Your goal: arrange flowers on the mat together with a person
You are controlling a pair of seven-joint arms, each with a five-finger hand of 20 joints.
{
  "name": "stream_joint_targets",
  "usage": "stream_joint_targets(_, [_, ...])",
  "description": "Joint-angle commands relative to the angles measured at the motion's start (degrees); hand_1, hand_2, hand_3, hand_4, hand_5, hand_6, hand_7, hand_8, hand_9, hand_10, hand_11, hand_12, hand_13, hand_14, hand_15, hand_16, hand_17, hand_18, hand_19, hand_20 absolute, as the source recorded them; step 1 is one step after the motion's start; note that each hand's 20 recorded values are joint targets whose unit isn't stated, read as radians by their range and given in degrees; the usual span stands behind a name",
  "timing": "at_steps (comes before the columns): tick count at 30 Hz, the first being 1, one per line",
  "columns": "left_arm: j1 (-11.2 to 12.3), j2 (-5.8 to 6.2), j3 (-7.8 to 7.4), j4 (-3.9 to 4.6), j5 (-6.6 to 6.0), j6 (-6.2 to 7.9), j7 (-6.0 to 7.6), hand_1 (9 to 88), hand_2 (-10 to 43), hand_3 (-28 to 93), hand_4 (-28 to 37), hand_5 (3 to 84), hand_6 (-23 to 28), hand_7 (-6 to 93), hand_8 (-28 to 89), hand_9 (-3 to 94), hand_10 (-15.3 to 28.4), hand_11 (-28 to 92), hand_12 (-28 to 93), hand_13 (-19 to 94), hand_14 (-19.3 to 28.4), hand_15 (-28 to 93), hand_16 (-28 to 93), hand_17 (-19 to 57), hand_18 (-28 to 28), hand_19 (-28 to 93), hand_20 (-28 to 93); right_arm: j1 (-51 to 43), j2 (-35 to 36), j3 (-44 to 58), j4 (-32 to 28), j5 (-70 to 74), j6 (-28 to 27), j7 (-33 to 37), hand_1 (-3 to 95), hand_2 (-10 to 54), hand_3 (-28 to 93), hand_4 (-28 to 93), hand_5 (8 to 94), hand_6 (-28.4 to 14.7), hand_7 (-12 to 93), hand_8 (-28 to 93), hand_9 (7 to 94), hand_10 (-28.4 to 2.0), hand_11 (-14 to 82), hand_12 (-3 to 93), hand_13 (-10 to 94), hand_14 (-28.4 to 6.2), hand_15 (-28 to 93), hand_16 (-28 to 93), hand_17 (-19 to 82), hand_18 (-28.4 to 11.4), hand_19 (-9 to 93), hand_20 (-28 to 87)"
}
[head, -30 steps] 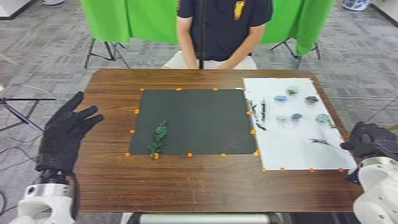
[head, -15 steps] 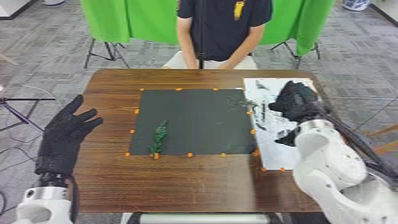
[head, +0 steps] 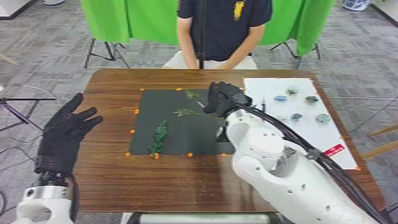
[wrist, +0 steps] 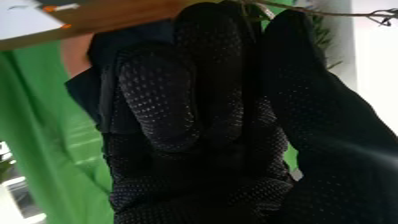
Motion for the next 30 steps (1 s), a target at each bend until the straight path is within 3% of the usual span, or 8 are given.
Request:
stream_joint_targets(1, [0.2, -0.64, -0.26, -0.29, 0.58, -0.07, -1.14, 25.4, 3.6, 79, -24.5, 35.2, 3.6, 12.6, -10, 38.9, 18.2, 23, 11, 30, 27.4, 50, -8, -8.5, 23.9, 48, 15, -0.6, -2.5, -3.6, 3.4, -1.6, -3.6, 1.2, 53.7, -9.5, 63, -28, 90.7, 0.5, 16, 11, 93.0, -10.7, 34.4, 21.7, 82, -9.0, 61, 21, 39, -22.1, 91, 8])
stream_joint_targets(14, [-0.2, -0.87, -0.51, -0.36, 1.16, -0.38, -2.3, 25.4, 3.6, 79, -24.6, 35.2, 3.7, 12.5, -10, 38.9, 18.3, 23, 11, 30, 27.3, 50, -8, -8.6, 24.0, 48, 15, -0.8, -4.5, -7.0, 4.0, -3.1, -8.1, 3.6, 49.8, -9.2, 65, -26, 93.0, 0.5, 17, 10, 93.7, -11.6, 37.6, 21.2, 83, -10.2, 64, 21, 39, -24.3, 93, 10])
stream_joint_targets(20, [-0.8, -1.09, -0.22, -0.28, 1.51, -0.69, -3.16, 25.5, 3.7, 79, -24.6, 35.2, 3.8, 12.6, -10, 38.9, 18.3, 23, 10, 30, 27.3, 50, -8, -8.5, 23.9, 48, 15, -0.2, -5.0, -8.5, 4.7, -3.6, -8.3, 4.7, 45.7, -5.8, 65, -25, 93.6, 0.7, 17, 2, 93.7, -11.8, 39.6, 20.0, 84, -10.6, 64, 22, 40, -25.3, 93, 13])
stream_joint_targets(23, [-1.1, -1.54, -0.28, -0.21, 2.05, -1.0, -4.1, 25.4, 3.7, 79, -24.5, 35.2, 3.7, 12.6, -10, 38.9, 18.3, 23, 11, 30, 27.3, 50, -8, -8.6, 24.0, 48, 15, -0.2, -5.3, -9.0, 4.9, -4.6, -8.4, 4.9, 44.2, -4.3, 65, -23, 93.7, 1.2, 19, -9, 93.7, -12.0, 40.1, 19.6, 85, -10.6, 64, 21, 40, -25.6, 93, 13])
stream_joint_targets(30, [-1.8, -1.94, -0.33, -0.1, 2.5, -1.4, -4.96, 25.6, 3.9, 79, -24.3, 35.1, 3.6, 12.7, -10, 38.9, 18.3, 23, 11, 30, 27.3, 50, -8, -8.6, 24.0, 48, 15, 0.6, -6.5, -10.2, 5.9, -6.2, -7.4, 6.4, 42.0, -3.5, 64, -23, 93.7, 0.9, 20, -11, 93.7, -12.3, 40.6, 19.4, 85, -10.9, 64, 21, 41, -26.1, 93, 14])
